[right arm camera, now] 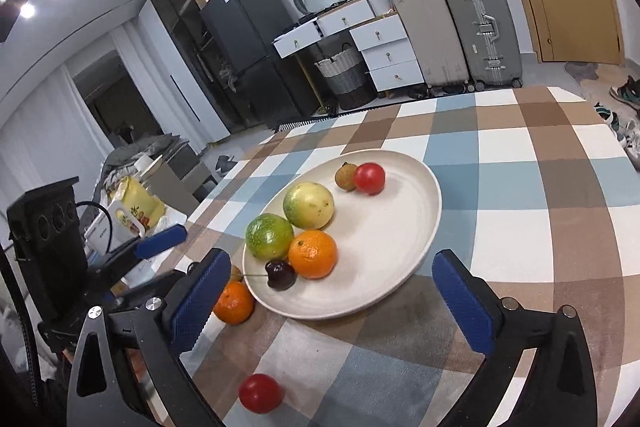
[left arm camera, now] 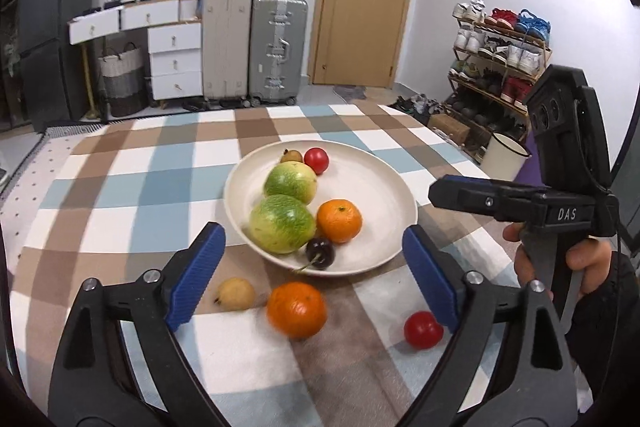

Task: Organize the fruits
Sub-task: 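Grasp the second red tomato with the right gripper while the left grasps the tangerine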

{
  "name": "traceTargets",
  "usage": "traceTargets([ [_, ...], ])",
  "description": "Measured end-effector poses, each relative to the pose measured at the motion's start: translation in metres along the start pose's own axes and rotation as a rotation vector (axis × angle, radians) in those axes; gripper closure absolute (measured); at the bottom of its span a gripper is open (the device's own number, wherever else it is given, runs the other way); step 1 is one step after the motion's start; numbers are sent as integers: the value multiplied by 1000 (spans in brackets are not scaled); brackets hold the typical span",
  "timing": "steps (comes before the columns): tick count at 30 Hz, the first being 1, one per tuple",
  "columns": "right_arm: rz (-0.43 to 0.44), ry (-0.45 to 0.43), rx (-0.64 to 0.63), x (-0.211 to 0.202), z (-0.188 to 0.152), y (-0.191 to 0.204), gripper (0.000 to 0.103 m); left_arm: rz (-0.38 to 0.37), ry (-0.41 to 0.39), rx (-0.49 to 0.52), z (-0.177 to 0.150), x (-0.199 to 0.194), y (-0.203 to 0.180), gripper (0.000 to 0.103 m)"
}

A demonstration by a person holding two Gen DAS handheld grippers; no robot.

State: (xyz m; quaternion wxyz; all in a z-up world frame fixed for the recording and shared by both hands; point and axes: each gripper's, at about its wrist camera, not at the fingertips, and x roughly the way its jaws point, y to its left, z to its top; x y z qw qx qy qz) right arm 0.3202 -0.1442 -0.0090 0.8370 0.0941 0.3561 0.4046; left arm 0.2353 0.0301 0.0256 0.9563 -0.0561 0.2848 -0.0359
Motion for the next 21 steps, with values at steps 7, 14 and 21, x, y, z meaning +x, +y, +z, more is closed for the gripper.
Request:
traceTargets([
  [7,-41,28,-45,-9,-20,12,0,16,-18,-6,-10,-26,2,1],
  [14,-71,36,-46,-24,-31,19,0,44,-2,-15,-19,-42,4,1],
  [21,-139,71,-19,-36,-40,26,0,65,7,-21,-30,-61,8,1],
])
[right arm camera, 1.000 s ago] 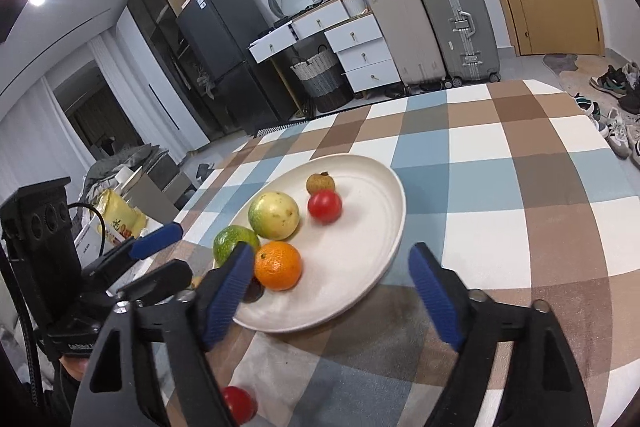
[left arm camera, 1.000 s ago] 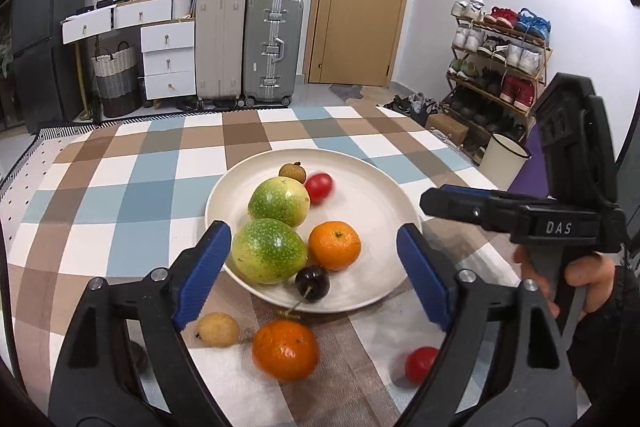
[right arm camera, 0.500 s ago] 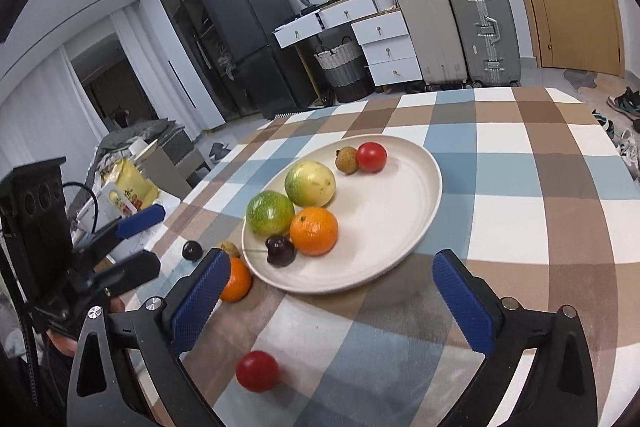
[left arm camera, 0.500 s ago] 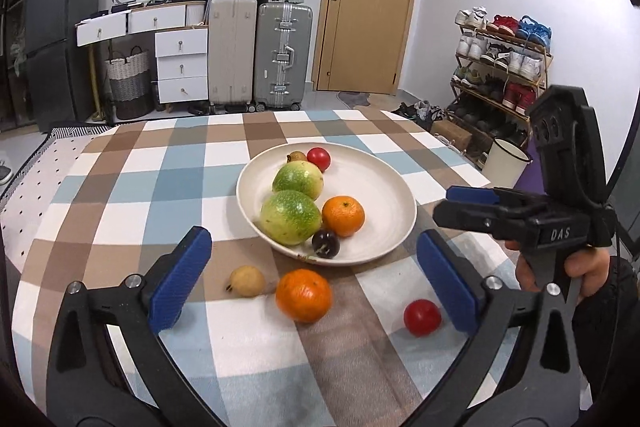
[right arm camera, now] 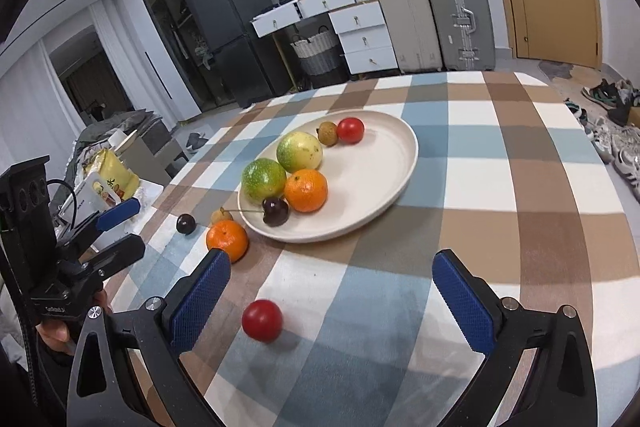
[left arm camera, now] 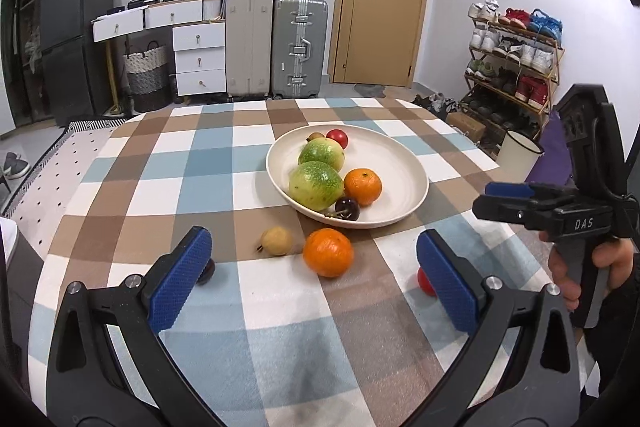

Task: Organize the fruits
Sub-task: 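Grasp the second red tomato with the right gripper while the left grasps the tangerine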

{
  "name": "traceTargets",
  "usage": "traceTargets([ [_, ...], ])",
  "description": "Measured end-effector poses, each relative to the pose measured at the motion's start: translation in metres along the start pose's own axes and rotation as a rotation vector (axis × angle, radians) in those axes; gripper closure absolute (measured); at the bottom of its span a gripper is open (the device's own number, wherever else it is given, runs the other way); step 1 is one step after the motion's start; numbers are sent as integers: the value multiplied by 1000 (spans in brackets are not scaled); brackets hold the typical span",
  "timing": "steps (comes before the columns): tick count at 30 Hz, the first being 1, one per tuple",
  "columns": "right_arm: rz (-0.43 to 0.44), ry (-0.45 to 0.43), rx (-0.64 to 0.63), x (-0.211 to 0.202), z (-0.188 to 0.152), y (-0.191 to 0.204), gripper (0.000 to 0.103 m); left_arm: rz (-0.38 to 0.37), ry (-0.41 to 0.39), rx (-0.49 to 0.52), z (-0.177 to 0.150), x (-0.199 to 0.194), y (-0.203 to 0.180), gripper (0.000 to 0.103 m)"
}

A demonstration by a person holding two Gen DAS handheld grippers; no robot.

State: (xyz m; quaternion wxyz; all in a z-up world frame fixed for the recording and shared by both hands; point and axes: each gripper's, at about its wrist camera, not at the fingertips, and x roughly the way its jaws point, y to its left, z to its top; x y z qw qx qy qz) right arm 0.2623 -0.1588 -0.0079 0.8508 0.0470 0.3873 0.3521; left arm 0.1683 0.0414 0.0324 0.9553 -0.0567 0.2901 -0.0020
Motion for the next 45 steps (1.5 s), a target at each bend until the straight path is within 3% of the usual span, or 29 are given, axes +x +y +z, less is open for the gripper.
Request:
traceTargets([
  [10,-96,76,-36,-9,-16,22,0,-8,21,-73,0,-9,19,1],
  [20,-135,113,-74,-10,-21,37,0,-13,49,-40,0,-15,17,1],
  [45,-221,249,-230,32,-32,52,1,18,240,-21,-10,54,21,1],
])
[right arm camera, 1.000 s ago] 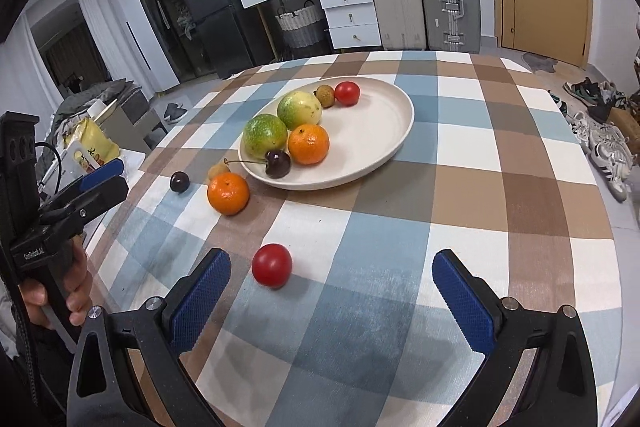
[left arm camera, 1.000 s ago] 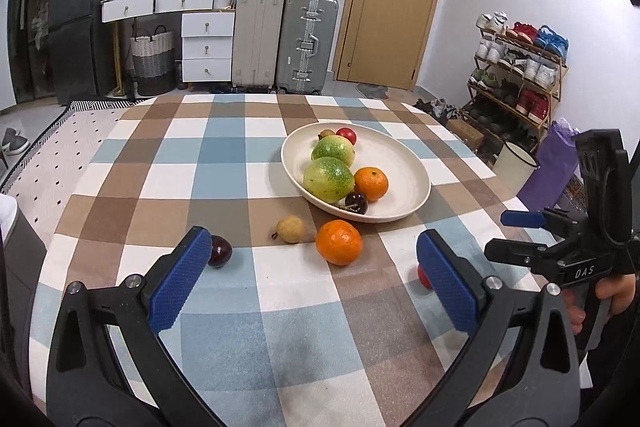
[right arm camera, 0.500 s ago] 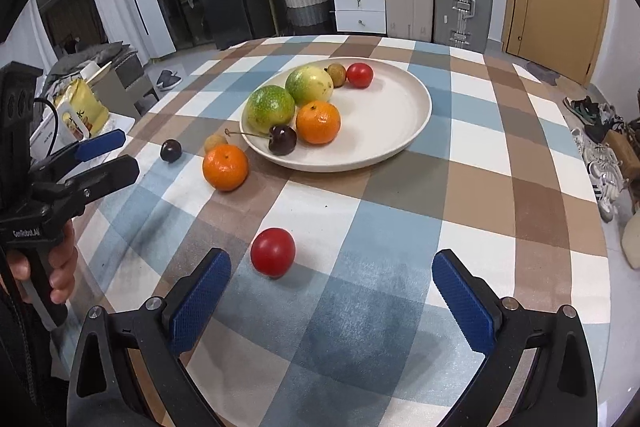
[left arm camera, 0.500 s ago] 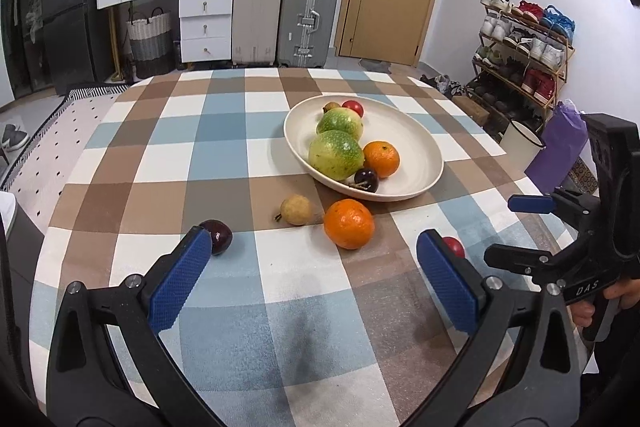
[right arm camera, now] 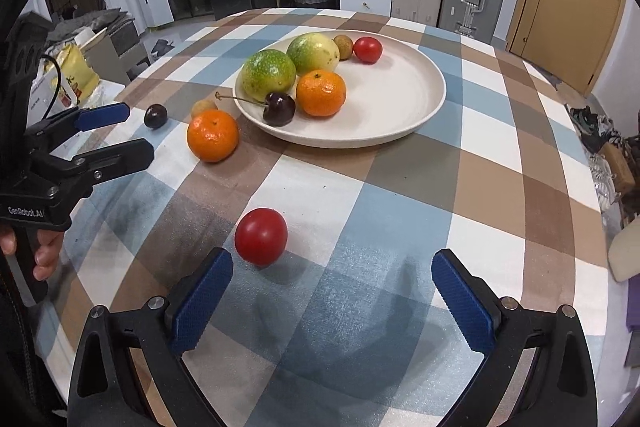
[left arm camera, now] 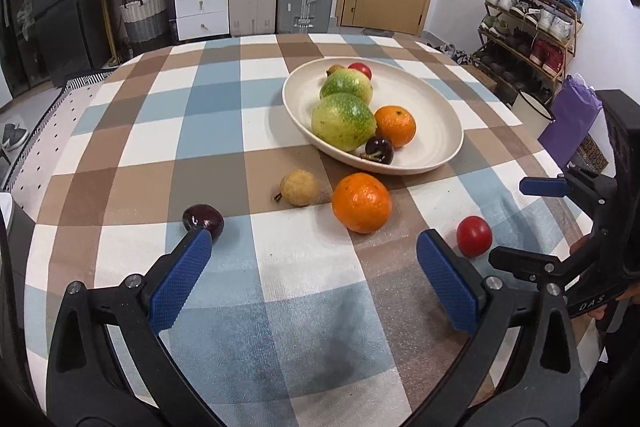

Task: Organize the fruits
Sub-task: 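Grasp the second red tomato with the right gripper while the left grasps the tangerine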

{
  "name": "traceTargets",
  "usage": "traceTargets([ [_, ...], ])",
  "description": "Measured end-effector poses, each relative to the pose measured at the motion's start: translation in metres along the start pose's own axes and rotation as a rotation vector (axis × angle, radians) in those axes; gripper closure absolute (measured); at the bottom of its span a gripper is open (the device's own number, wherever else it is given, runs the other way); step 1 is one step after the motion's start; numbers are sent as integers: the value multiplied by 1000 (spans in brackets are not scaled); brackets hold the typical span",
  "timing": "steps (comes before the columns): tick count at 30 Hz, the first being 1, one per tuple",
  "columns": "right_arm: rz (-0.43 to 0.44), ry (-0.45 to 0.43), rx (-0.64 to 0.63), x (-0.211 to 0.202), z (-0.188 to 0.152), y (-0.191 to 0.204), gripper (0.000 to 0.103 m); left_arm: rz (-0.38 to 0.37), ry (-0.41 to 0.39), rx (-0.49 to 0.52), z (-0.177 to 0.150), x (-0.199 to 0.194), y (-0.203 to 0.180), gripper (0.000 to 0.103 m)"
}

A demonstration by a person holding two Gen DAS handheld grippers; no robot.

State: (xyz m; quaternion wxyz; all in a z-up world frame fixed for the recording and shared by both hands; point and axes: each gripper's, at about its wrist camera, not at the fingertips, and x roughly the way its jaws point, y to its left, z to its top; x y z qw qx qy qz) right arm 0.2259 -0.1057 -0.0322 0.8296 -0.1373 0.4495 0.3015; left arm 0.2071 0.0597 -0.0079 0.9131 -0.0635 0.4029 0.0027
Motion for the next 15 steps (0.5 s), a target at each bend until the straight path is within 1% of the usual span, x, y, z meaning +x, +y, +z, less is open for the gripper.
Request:
traceTargets([
  [3,-3,2,-21,4,-1,6,1,-8,19,3,-2,7,-1,1],
  [6,-5,4,-34,8,-2,11,4,0,40,1,-4,16,0,1],
  [7,-2,6,-38,10,-2,12,7,6,51,-2,-5,19,1,1],
  [8,-1,9,-43,13,-3,14,13,8,57,-5,-6,21,2,1],
  [10,-1,22,-45,17,-3,15,19,4,66,-19,-7,25,4,1],
  [13,12,12,-33,18,-3,14,19,-7,68,-33,-8,26,7,1],
  [15,14,8,-27,18,-4,13,19,1,69,-35,-9,27,8,1],
])
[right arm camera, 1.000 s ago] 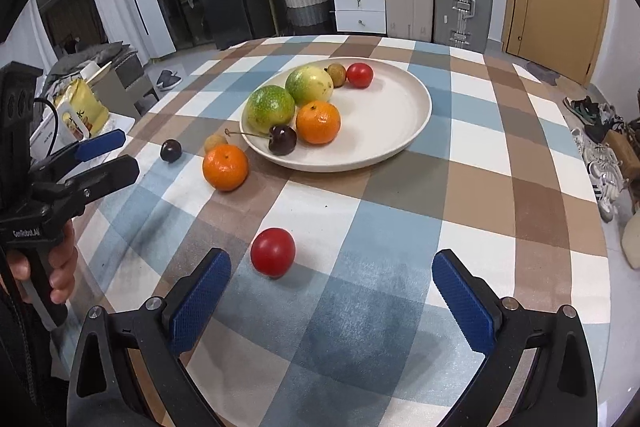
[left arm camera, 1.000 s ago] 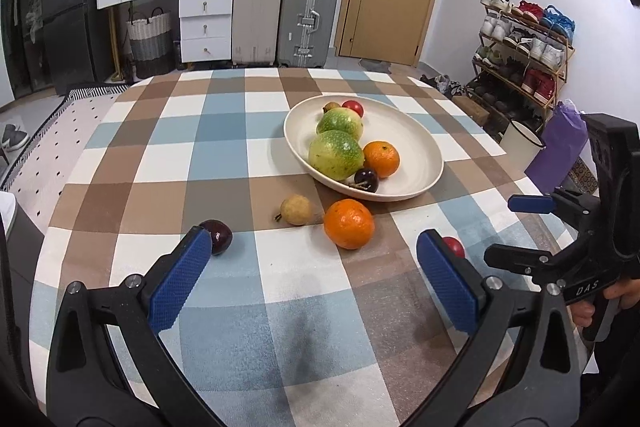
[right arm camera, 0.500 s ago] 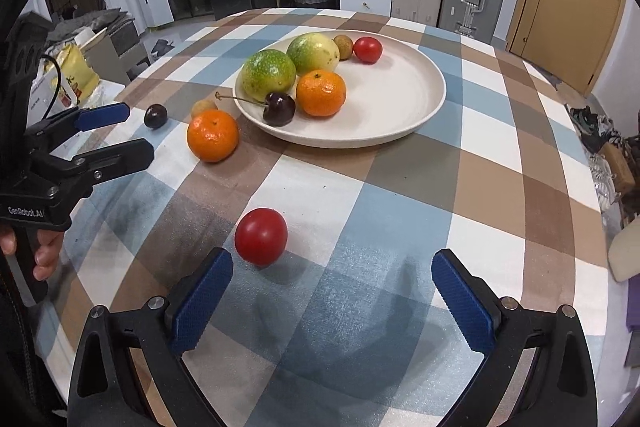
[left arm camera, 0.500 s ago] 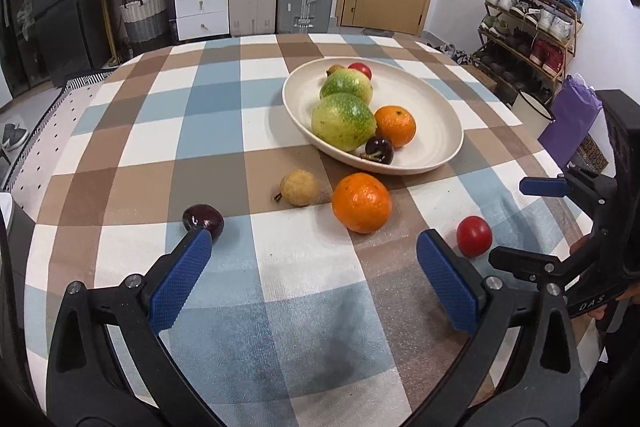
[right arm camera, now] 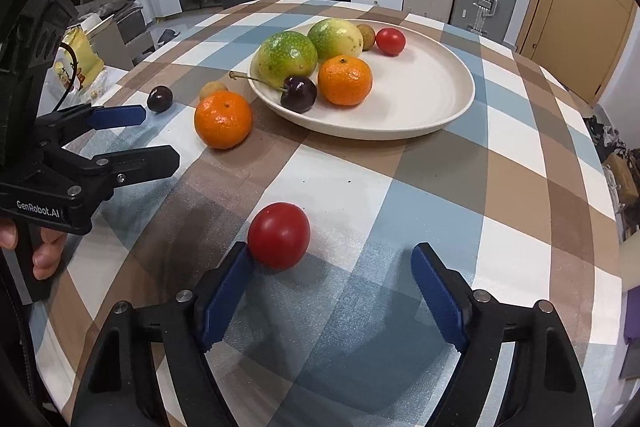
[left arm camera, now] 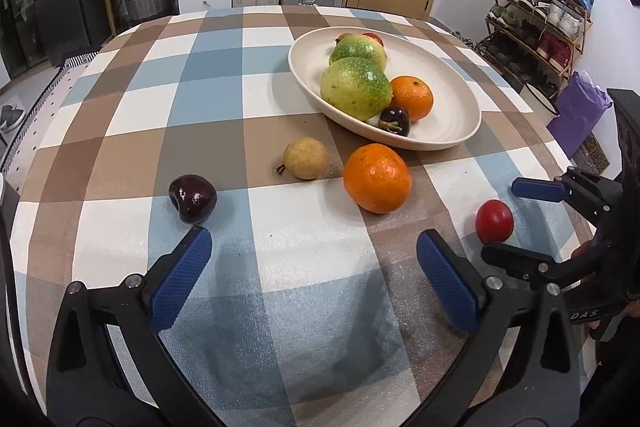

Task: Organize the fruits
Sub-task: 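Grasp the second red tomato with the right gripper while the left grasps the tangerine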

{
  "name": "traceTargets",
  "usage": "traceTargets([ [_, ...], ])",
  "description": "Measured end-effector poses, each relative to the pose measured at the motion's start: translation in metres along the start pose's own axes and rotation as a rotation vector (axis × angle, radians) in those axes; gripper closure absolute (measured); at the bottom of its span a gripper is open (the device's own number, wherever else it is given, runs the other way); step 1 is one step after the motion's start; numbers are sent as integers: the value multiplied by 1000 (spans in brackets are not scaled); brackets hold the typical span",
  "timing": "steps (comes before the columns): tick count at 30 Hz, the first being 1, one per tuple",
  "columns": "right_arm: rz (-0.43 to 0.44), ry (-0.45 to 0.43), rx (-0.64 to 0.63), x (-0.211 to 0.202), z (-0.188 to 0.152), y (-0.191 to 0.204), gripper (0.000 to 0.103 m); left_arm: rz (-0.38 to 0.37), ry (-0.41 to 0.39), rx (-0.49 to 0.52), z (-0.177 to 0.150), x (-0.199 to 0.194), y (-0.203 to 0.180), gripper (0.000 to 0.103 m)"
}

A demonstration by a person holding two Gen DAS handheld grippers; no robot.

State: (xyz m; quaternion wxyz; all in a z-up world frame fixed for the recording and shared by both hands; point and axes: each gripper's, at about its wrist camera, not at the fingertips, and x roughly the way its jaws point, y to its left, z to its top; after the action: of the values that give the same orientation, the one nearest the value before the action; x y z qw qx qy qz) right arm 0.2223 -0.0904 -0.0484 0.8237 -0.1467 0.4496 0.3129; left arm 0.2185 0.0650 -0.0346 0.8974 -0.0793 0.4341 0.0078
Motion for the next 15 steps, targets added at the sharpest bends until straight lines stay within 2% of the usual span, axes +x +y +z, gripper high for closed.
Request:
traceTargets([
  [10,48,-38,61,-3,-1,-9,23,-14,17,-5,-4,7,3,1],
  [15,49,-39,42,-1,3,-1,32,-20,16,-14,-4,8,4,1],
])
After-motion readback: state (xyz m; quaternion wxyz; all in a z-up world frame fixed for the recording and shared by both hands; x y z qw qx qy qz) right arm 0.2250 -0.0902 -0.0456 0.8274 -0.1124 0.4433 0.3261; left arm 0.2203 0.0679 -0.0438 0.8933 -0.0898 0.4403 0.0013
